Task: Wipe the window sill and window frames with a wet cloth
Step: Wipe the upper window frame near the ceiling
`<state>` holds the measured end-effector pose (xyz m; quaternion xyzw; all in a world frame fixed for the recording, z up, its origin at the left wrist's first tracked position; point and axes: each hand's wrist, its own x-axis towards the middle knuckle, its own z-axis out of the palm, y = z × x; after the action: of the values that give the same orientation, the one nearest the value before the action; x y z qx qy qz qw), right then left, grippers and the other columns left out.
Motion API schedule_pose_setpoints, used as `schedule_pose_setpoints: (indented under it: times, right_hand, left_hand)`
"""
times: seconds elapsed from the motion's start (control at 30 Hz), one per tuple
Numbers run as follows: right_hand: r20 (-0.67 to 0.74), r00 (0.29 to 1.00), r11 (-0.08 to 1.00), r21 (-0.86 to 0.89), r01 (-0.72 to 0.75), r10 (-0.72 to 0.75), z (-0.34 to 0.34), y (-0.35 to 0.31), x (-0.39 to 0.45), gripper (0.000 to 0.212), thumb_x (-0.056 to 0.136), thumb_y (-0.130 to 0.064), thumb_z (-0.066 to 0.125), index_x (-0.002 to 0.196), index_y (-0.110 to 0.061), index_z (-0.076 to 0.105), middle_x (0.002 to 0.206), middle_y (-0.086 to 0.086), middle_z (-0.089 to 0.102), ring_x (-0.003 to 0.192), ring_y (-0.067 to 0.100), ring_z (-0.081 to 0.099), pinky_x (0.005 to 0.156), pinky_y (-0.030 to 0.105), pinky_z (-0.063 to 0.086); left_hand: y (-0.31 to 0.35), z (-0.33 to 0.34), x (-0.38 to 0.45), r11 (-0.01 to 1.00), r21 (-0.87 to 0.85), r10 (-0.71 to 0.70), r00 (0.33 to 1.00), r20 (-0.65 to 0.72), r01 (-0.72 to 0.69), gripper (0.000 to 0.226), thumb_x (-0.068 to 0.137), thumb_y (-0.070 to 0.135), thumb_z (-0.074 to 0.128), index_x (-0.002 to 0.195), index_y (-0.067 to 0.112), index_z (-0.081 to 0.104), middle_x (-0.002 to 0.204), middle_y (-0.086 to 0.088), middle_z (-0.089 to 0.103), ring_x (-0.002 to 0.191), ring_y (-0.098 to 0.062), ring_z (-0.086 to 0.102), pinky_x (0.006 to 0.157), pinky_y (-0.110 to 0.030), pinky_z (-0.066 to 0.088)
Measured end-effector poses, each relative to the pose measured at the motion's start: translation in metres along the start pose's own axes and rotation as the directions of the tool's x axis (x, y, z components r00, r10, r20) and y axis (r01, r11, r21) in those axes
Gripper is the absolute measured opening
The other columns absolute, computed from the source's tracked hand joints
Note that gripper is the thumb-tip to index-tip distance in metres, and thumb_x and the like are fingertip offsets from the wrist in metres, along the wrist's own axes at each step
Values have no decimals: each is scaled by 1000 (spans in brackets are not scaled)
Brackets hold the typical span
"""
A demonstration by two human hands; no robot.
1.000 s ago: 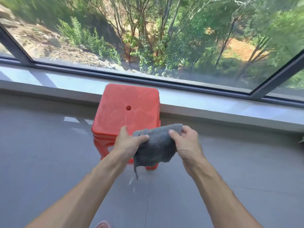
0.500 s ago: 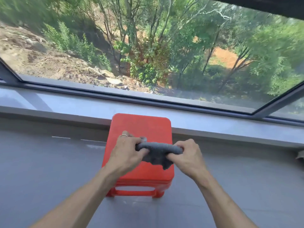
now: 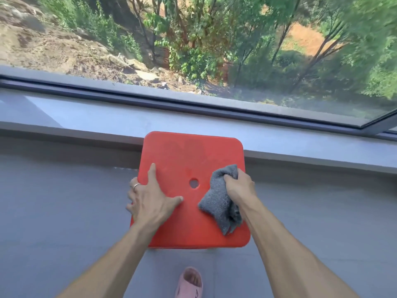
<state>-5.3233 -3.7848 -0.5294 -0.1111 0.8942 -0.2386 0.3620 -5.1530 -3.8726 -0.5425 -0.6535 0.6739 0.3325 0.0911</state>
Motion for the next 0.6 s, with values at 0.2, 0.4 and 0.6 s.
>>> schedule_pose_setpoints:
  times: [0.2, 0.4, 0.6]
  right_hand:
    - [-55, 998, 996, -91, -12, 7, 56, -64, -31, 29, 96, -24, 41, 121, -21, 56, 122, 16, 52, 65, 5, 22, 83, 33, 36]
    - [47, 999, 991, -133, 20, -14, 178, -170, -82, 34, 94, -22, 39, 124, -20, 55, 125, 17, 51, 70, 18, 29, 86, 34, 38]
    - [202, 979, 981, -180, 73, -35, 299, -238, -126, 33, 97, -18, 39, 125, -15, 57, 117, 15, 61, 127, 34, 36, 79, 29, 28]
  left_hand:
    - [-51, -63, 37, 997, -67, -30, 999, -23, 28, 112, 62, 52, 78, 152, 42, 12, 149, -18, 21, 130, -39, 38, 104, -52, 34]
    - [-159, -174, 104, 996, -51, -81, 995, -51, 79, 116, 61, 55, 78, 153, 41, 9, 150, -18, 19, 131, -39, 37, 106, -52, 34]
    - [-271, -258, 160, 993, 11, -120, 991, -65, 121, 118, 61, 57, 77, 153, 42, 6, 152, -19, 15, 133, -38, 35, 108, -51, 34]
